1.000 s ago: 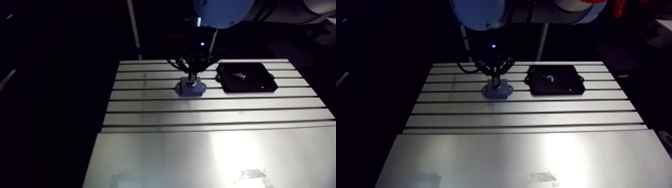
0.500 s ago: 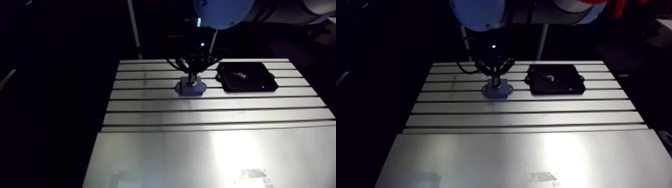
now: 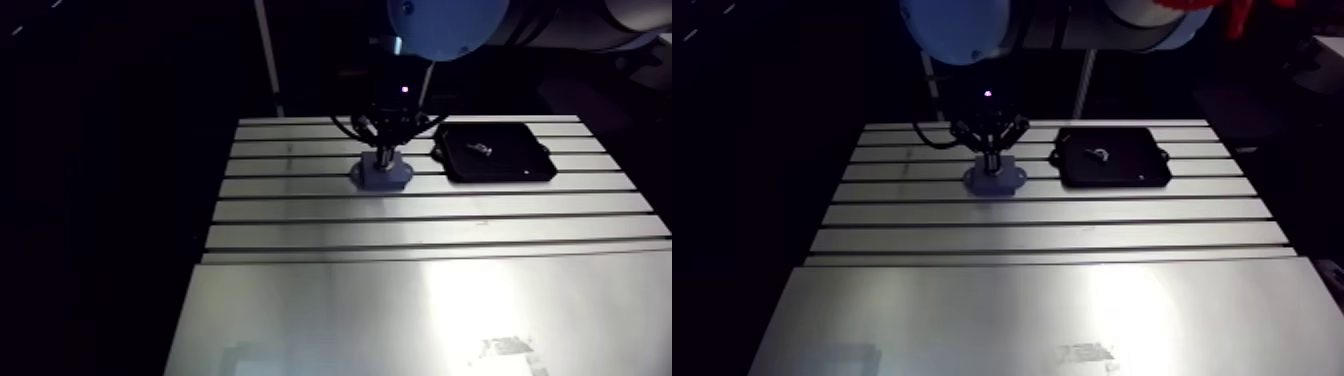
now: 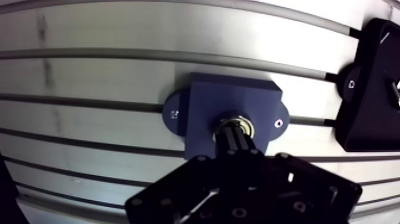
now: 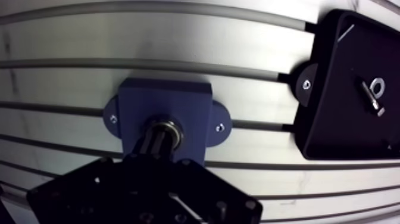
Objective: Pick up the bearing and press it into the housing until flush.
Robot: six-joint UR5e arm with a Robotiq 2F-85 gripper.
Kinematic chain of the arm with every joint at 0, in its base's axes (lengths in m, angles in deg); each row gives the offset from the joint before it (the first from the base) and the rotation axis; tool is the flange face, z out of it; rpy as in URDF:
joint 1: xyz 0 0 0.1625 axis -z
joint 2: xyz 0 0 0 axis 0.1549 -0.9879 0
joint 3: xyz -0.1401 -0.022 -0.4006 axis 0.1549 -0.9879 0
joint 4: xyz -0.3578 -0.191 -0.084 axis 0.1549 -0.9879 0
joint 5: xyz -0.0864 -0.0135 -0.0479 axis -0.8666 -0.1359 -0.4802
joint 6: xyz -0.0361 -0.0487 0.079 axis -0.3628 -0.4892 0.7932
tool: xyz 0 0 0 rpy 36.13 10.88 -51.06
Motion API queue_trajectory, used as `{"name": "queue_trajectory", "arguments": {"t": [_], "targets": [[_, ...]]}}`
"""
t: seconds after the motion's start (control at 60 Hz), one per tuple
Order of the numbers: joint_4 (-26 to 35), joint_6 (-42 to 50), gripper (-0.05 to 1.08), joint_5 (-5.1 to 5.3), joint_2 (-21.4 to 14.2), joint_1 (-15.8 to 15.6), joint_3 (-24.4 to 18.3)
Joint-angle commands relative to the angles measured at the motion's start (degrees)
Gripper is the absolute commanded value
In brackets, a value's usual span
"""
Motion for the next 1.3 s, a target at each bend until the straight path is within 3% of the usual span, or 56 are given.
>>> {"name": "queue_trajectory", "arguments": {"t": [0.017,1.3], "targets": [[-0.04,0.01,1.08,0.00,0.18,-0.01,0.04],[-0.83,-1.04,1.08,-0.28,0.64,0.00,0.48]]}}
